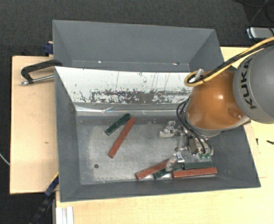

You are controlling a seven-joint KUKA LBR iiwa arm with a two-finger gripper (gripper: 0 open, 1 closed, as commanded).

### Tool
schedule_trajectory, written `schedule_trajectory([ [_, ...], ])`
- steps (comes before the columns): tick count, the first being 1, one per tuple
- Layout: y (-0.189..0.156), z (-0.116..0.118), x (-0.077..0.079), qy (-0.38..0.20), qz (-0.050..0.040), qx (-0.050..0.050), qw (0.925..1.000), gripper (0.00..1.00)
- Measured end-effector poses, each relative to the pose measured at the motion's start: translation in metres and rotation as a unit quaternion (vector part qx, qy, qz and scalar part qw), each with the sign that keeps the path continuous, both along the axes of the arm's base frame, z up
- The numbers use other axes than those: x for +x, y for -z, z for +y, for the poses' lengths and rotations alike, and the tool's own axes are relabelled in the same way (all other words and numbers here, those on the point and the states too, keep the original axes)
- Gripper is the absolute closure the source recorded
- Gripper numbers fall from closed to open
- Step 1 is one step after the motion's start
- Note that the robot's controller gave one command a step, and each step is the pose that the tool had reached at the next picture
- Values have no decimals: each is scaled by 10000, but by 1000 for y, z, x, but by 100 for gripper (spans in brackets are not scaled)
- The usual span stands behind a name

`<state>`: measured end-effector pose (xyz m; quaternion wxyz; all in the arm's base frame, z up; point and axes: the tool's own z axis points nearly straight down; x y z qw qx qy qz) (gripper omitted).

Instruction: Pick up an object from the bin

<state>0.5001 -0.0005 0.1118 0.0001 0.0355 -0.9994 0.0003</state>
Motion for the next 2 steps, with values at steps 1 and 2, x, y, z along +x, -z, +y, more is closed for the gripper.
schedule_trajectory([
  [1, 31, 8, -7, -373, 9, 9, 9993, 100],
  [2, 31, 8, -7, -376, 9, 9, 9993, 100],
])
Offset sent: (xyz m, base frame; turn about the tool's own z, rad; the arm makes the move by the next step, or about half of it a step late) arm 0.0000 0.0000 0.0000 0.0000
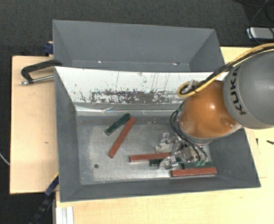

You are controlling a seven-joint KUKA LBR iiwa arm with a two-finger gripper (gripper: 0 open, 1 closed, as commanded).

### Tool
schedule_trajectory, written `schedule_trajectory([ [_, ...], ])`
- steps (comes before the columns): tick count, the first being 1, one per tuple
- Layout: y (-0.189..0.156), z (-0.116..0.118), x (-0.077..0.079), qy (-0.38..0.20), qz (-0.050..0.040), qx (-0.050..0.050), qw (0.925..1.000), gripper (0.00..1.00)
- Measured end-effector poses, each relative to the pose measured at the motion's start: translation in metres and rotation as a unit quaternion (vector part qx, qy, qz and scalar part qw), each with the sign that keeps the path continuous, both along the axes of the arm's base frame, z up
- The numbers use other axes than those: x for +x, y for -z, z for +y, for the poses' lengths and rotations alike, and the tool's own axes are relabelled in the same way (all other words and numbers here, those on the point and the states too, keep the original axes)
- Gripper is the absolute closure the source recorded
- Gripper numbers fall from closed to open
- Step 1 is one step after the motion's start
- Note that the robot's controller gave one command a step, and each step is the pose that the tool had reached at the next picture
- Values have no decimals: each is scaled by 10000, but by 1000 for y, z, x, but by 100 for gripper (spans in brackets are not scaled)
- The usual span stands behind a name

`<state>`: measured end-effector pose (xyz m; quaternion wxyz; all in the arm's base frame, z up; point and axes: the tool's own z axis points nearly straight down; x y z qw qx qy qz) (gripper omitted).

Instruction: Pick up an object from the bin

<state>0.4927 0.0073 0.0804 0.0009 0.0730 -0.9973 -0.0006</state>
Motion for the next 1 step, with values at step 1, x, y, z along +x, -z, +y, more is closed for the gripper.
schedule_trajectory([
  [1, -205, -18, 9, -28, -91, -6, 10000, 100],
])
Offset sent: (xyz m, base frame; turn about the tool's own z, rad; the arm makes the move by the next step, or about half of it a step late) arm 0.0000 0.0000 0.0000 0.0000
